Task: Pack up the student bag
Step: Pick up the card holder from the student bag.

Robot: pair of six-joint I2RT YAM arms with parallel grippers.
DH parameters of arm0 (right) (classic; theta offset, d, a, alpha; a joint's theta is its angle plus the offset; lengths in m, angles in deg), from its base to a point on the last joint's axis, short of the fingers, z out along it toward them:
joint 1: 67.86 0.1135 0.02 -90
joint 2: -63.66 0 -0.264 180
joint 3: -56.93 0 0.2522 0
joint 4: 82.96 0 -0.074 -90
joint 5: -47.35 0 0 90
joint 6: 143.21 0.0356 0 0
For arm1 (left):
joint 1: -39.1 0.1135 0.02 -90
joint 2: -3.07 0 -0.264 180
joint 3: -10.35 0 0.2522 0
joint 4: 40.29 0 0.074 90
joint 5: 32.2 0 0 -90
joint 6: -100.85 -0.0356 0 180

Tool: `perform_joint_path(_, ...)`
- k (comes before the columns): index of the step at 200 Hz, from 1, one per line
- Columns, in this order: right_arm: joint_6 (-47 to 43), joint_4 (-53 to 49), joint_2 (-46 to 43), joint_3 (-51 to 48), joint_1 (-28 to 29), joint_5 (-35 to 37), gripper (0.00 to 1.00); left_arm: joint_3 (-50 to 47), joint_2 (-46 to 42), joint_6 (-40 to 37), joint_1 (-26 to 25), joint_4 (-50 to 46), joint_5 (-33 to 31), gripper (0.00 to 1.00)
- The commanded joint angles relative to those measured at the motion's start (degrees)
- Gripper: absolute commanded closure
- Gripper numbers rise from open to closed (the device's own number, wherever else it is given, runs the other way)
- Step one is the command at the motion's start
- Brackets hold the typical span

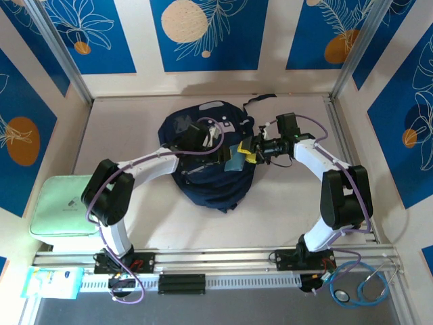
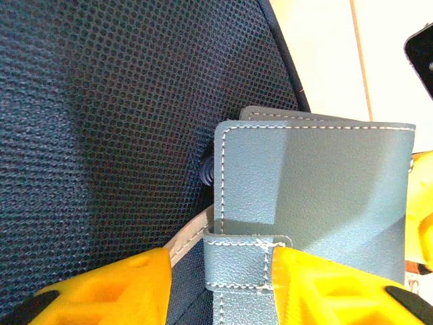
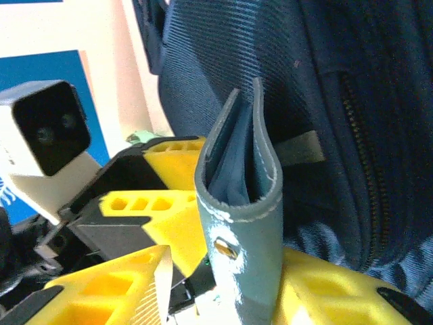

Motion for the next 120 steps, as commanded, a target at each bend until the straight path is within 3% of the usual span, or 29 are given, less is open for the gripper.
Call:
perform_joint_path(1, -3.5, -5.4, 0.4, 0.9, 1.5, 3.5, 0.63, 1.7, 1.3, -1.6, -0.5, -1.0, 1.1, 0.57)
perform_joint_path(29, -4.8, -7.7, 0.2, 1.6, 1.8, 7.7, 0.79, 2.3, 0.6, -3.0, -0.5, -2.6, -0.5, 0.57)
perform_joint_path(50, -4.9, -6.1, -2.0, 0.9, 0.9, 6.4, 0.9, 3.2, -1.4, -6.1, -0.4, -6.8, -3.3, 0.53)
perform_joint_path(85, -3.9, -1.4, -9.1, -1.9, -2.7, 4.7, 0.92, 4.6, -6.7, -18.2, -0.8, -16.7, -7.8, 0.37)
perform_joint_path(120, -2.3, -0.4, -15.3, -4.2, -9.4, 4.9, 0.92, 6.2, -8.9, -32.3, -4.5, -26.3, -17.2, 0.24)
